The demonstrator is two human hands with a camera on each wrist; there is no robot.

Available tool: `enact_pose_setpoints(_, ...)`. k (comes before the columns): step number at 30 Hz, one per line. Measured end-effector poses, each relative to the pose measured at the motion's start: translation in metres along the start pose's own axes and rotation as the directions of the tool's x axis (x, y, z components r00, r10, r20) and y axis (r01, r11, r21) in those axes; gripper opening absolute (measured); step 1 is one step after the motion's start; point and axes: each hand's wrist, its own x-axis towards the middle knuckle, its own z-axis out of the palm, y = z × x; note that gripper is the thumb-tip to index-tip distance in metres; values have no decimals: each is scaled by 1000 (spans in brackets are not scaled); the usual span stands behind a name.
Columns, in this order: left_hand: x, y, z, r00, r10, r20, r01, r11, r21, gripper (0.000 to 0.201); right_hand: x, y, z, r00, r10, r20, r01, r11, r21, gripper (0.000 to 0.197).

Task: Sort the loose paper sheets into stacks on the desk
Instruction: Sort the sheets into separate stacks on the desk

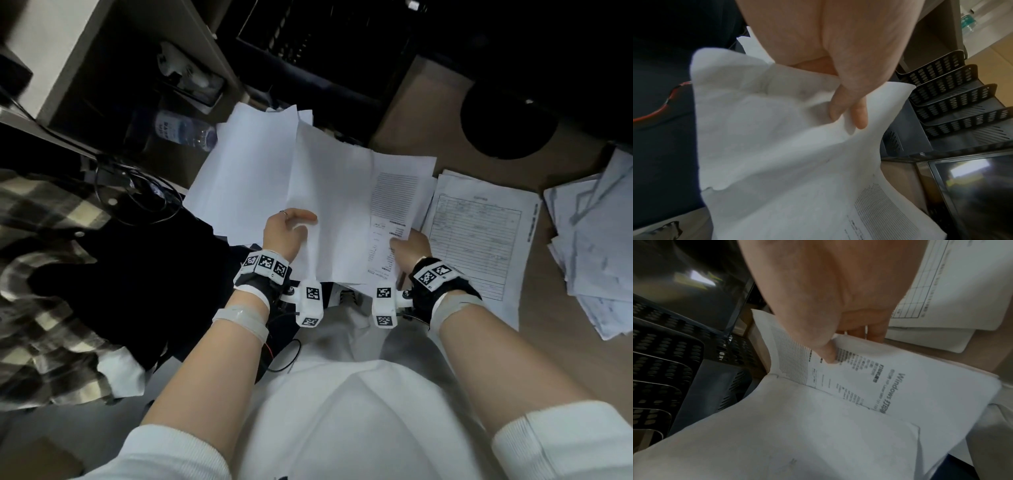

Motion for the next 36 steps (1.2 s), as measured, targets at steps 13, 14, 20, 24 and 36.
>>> enact_pose_setpoints(13,48,21,-58,886,61,-460,137,913,384,51,-7,-22,5,965,-8,-263,-5,999,-49,64)
enact_pose_setpoints(14,49,23,-55,879,135,-457,92,893,441,51,-7,-24,6,968,-17,-249,1,998,-66,64)
enact_pose_setpoints(20,30,21,5,992,101,-80,-45,853,520,69,-3,-21,8,980,-47,-196,33,997,-74,64)
enact_pose_setpoints(24,36,-9,35,986,-168,-1,124,719,684,111,0,-11,3,983,-17,-180,17,1000,-4,67)
enact_pose_setpoints(36,76,-26,25,913,-31,-407,325,659,678,126,11,-14,5,988,13,-154,-3,998,67,72)
